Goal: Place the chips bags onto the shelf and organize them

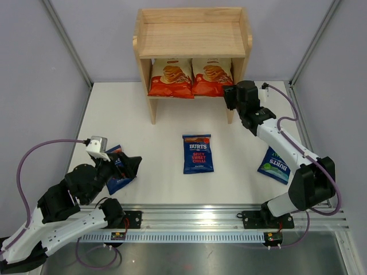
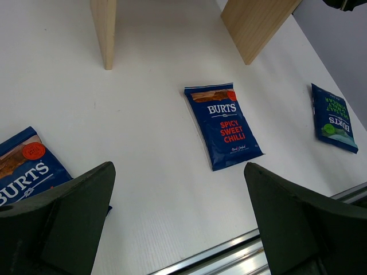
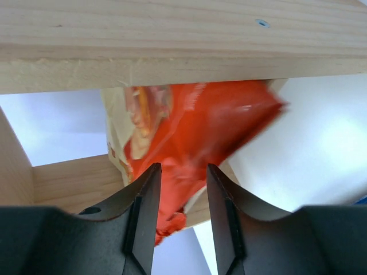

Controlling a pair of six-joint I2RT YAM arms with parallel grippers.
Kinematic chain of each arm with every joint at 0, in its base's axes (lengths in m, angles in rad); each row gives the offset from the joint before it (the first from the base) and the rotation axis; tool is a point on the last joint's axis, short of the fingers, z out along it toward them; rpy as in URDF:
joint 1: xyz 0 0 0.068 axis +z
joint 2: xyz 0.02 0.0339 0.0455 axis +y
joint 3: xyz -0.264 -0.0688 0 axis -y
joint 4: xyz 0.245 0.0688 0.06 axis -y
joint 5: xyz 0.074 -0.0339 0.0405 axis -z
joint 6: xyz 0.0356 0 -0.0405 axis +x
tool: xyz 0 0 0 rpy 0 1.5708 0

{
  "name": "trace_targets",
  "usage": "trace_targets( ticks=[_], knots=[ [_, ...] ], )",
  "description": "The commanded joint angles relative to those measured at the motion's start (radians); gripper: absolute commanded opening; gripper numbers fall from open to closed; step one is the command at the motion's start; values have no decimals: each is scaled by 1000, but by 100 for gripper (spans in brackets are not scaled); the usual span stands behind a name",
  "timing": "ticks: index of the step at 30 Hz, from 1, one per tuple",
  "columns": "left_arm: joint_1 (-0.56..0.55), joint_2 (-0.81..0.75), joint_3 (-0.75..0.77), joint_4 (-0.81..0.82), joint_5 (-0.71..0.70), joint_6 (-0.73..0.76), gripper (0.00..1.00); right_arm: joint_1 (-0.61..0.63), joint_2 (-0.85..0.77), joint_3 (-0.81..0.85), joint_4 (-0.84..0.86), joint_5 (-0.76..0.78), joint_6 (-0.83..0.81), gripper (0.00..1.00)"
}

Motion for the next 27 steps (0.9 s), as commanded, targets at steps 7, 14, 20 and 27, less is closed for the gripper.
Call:
trace_targets(
  ticks=[7,14,20,27],
  knots=[
    [-8,15,-3,21,-21,0,99,-16,51,42,92,21,21,45],
    [-8,167,10,50,53,-41,99,-21,-55,30,175,-123,-200,59],
    [-8,308,-56,270,176,-149,99,-22,-208,-60,88,-209,-393,71],
    [114,616,-116,542,390,-209,99,-21,-539,-359,40,-388,-628,99]
  ],
)
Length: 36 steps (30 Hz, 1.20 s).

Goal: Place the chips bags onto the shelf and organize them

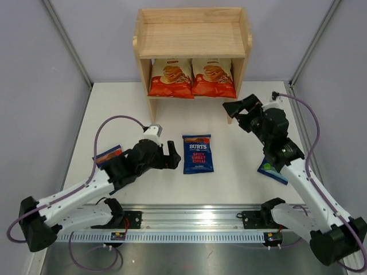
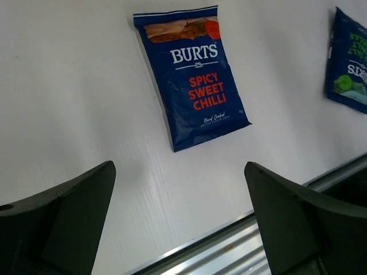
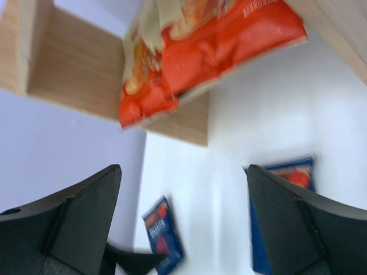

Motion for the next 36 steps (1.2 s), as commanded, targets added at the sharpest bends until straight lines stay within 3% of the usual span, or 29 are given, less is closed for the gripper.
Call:
trace_targets(
  ticks=[1,5,10,14,22,26,28,29,30,32,33,36],
  knots=[
    [96,128,-34,241,200,-45,99,-3,-155,-109,-79,-130,-199,100],
    [193,303,-22,411,361,-50,99,-4,-374,-188,-171,-248,-251,99],
    [268,522,47,475,456,-59,98,-3,-546,-258,-199,-417,-311,99],
    [293,691,105,496,505,-55,90,-4,-612,-237,-315,-480,-337,98],
    [294,865,160,482,493,-76,72,-3,-665,-251,-320,-567,-328,95],
    [294,920,168,485,486,-87,58,-3,-674,-254,-323,-568,-322,94],
    [294,953,170,501,498,-99,40,-3,-678,-268,-317,-568,-308,94],
    [294,961,170,502,496,-105,40,-3,-681,-274,-317,-566,-308,94],
    [294,969,168,504,495,-111,30,-3,-686,-280,-317,-563,-304,94],
    [294,966,151,524,487,-134,23,-3,-703,-301,-315,-554,-301,94],
    [294,958,142,530,480,-142,14,-3,-707,-309,-312,-549,-293,94],
    [294,892,88,584,469,-183,6,-3,-724,-347,-305,-528,-279,97]
  ],
)
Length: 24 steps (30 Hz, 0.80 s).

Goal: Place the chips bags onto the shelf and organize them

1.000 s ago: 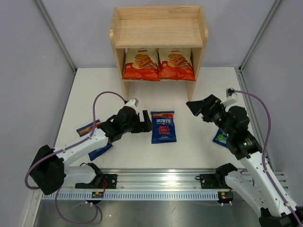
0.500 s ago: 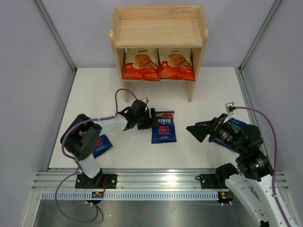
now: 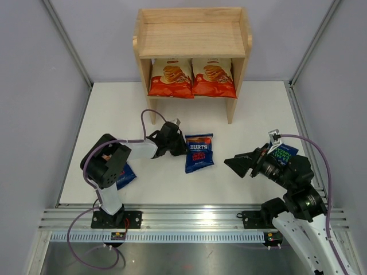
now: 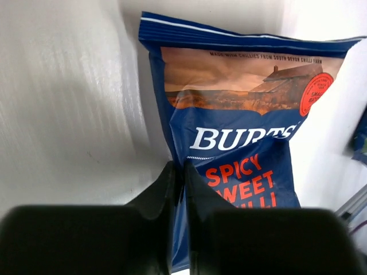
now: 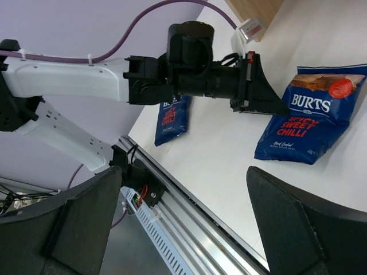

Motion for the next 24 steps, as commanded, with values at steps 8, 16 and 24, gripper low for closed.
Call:
trace_targets(
  ticks=[8,16,24],
  knots=[
    [0,-294,-244,232,-56,-183,0,-2,58,-245,256,-10,212,98],
    [0,-510,-370,371,-76,-345,0,1,187,-473,731,1,456,91],
    [-17,-691,-438,546,-115,-410,0,71,300,-490,911,9,588,90]
  ],
)
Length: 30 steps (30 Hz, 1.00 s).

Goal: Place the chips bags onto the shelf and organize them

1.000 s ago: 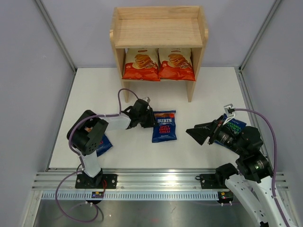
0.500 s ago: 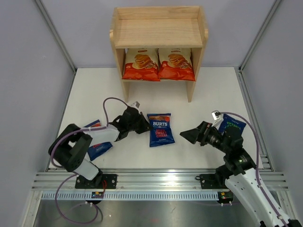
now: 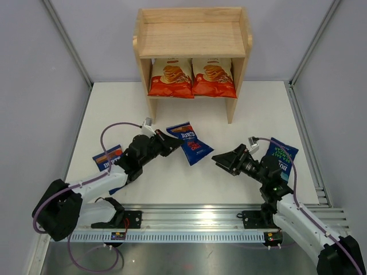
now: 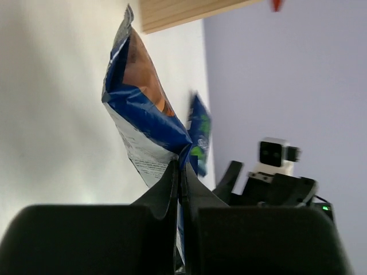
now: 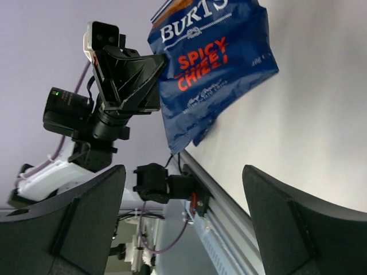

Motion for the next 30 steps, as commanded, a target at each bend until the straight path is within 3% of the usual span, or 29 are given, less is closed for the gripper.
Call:
trace_targets(
  ticks=[1,4,9,17,25,30],
  knots=[
    [-26,-89,-22,207,-54,-30,0,43,61,1,204,16,113,90],
    [-52,-132,-28,264,-70,-16,0,107,114,7,318,73,192,88],
    [-92,-163,-29,341,-75,-9,0,241,157,82,339,228,175,86],
    [-136,-196,-39,344,-72,14,0,249,174,108,398,276,184,82],
    [-190,-207,-89,528,-20,111,0,250,225,160,422,280,219,82],
    [-213,-212,-103,587,2,168,0,259,276,202,409,279,258,67]
  ],
)
